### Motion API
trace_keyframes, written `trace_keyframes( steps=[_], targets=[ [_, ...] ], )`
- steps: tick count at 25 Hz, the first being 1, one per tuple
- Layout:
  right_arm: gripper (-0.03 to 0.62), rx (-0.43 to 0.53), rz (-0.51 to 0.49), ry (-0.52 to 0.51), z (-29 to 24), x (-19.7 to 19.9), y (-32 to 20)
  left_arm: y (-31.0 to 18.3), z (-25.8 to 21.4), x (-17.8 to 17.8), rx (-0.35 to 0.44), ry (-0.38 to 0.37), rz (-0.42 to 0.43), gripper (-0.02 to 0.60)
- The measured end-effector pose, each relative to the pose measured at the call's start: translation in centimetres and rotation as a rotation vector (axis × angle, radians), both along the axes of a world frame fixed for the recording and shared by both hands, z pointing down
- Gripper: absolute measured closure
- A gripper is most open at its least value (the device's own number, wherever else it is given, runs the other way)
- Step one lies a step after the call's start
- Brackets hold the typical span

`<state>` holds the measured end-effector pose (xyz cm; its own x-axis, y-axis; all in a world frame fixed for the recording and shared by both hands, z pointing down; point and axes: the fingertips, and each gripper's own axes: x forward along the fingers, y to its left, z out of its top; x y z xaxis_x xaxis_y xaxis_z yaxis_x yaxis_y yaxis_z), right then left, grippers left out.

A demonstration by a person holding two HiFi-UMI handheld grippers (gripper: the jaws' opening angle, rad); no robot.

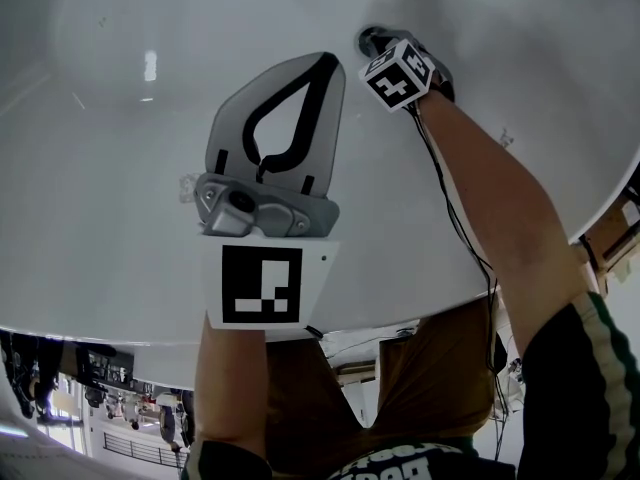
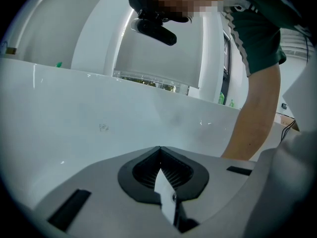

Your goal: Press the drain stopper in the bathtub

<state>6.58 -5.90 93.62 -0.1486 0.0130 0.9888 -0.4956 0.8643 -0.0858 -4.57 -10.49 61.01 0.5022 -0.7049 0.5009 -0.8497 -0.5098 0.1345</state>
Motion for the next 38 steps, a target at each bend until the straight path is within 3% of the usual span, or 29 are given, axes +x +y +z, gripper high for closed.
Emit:
trace_keyframes(
  steps=[20, 38],
  targets=[
    [0.583, 0.000, 0.007, -0.039, -1.5, -0.2, -0.1, 0.0, -0.4, 0.1, -0.013, 0.015, -0.008, 0.574],
    [0.585, 0.017, -0.007, -0.048, -2.1, 0.3, 0.1, 0.1, -1.6, 1.1, -0.005, 0.031, 0.045, 0.574]
  ],
)
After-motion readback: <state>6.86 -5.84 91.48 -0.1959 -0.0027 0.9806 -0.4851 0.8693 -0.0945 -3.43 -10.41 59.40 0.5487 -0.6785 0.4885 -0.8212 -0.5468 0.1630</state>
